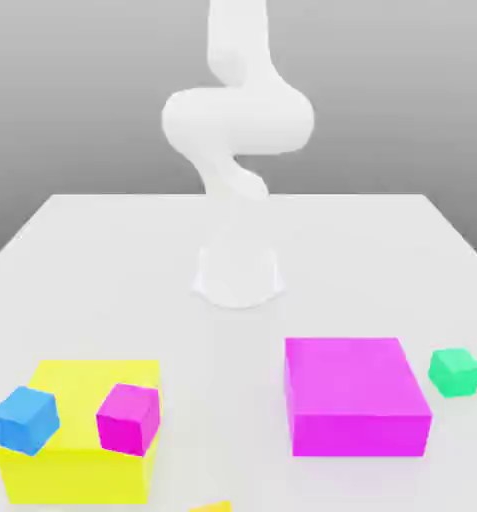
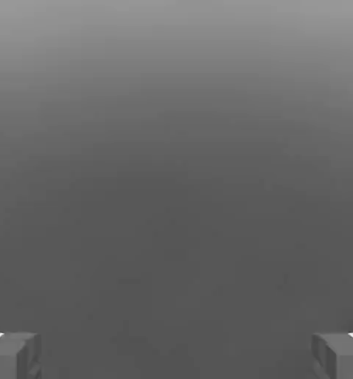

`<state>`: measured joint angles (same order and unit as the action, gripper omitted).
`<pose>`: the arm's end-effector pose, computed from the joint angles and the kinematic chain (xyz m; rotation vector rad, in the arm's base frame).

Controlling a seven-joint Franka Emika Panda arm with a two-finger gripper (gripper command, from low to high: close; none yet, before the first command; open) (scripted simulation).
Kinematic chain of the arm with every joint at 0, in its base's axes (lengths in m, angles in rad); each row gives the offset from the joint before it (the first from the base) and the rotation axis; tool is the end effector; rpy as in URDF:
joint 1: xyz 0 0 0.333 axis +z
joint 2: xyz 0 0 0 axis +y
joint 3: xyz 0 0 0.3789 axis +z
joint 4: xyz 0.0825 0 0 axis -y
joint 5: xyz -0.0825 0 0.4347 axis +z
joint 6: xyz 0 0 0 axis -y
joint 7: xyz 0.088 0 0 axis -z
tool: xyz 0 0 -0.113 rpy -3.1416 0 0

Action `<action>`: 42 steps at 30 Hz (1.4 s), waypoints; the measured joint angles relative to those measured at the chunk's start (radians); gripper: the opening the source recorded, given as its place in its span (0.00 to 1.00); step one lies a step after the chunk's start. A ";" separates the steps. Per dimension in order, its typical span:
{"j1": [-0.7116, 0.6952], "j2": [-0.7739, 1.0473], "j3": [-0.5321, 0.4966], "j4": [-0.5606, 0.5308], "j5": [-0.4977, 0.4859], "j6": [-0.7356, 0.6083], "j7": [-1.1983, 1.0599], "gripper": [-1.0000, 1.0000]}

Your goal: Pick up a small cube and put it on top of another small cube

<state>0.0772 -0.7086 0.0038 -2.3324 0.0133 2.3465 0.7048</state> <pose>0.3939 0.0328 0.7072 -2.5701 0.8368 -0.9384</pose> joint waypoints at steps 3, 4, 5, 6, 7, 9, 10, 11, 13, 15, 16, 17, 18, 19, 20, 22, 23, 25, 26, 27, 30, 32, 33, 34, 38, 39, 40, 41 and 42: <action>0.096 0.114 0.007 -0.040 0.015 0.058 -0.118 0.50; 0.125 0.151 0.012 -0.053 0.021 0.077 -0.156 0.50; 0.153 0.187 0.017 -0.066 0.026 0.095 -0.194 0.50; 0.181 0.224 0.023 -0.079 0.032 0.114 -0.232 0.50; 0.208 0.260 0.030 -0.092 0.036 0.132 -0.270 0.50; 0.261 0.332 0.045 -0.118 0.044 0.169 -0.343 0.50; 0.286 0.368 0.054 -0.130 0.048 0.187 -0.380 0.50; 0.310 0.405 0.064 -0.143 0.051 0.206 -0.416 0.50; 0.356 0.477 0.088 -0.169 0.053 0.243 -0.485 0.50; 0.397 0.549 0.114 -0.195 0.049 0.280 -0.550 0.50; 0.415 0.585 0.129 -0.208 0.044 0.298 -0.581 0.50; 0.438 0.622 0.146 -0.221 0.036 0.317 -0.609 0.50; 0.471 0.658 0.160 -0.233 0.025 0.336 -0.635 0.50; 0.500 0.695 0.168 -0.246 0.010 0.354 -0.659 0.50; 0.526 0.732 0.176 -0.259 -0.008 0.373 -0.679 0.50; 0.557 0.806 0.188 -0.285 -0.056 0.409 -0.712 0.50; 0.569 0.843 0.187 -0.292 -0.083 0.430 -0.718 0.50; 0.591 0.916 0.168 -0.288 -0.129 0.482 -0.702 0.50; 0.604 0.952 0.152 -0.283 -0.148 0.510 -0.692 0.50; 0.618 0.988 0.135 -0.276 -0.166 0.538 -0.680 0.50; 0.647 1.055 0.102 -0.264 -0.191 0.592 -0.661 0.00; 0.647 1.055 0.102 -0.264 -0.191 0.591 -0.661 0.00; 0.647 1.055 0.102 -0.264 -0.192 0.591 -0.660 0.00; 0.647 1.055 0.102 -0.264 -0.192 0.590 -0.660 0.00; 0.631 1.008 0.122 -0.273 -0.173 0.553 -0.675 0.00; 0.622 0.975 0.136 -0.280 -0.155 0.526 -0.689 0.00; 0.614 0.940 0.148 -0.287 -0.136 0.499 -0.703 0.00; 0.608 0.905 0.159 -0.294 -0.115 0.471 -0.719 0.00; 0.597 0.873 0.158 -0.296 -0.096 0.442 -0.733 0.00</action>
<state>0.6741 0.1645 0.1619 -2.6288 -0.0829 2.7890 -0.0285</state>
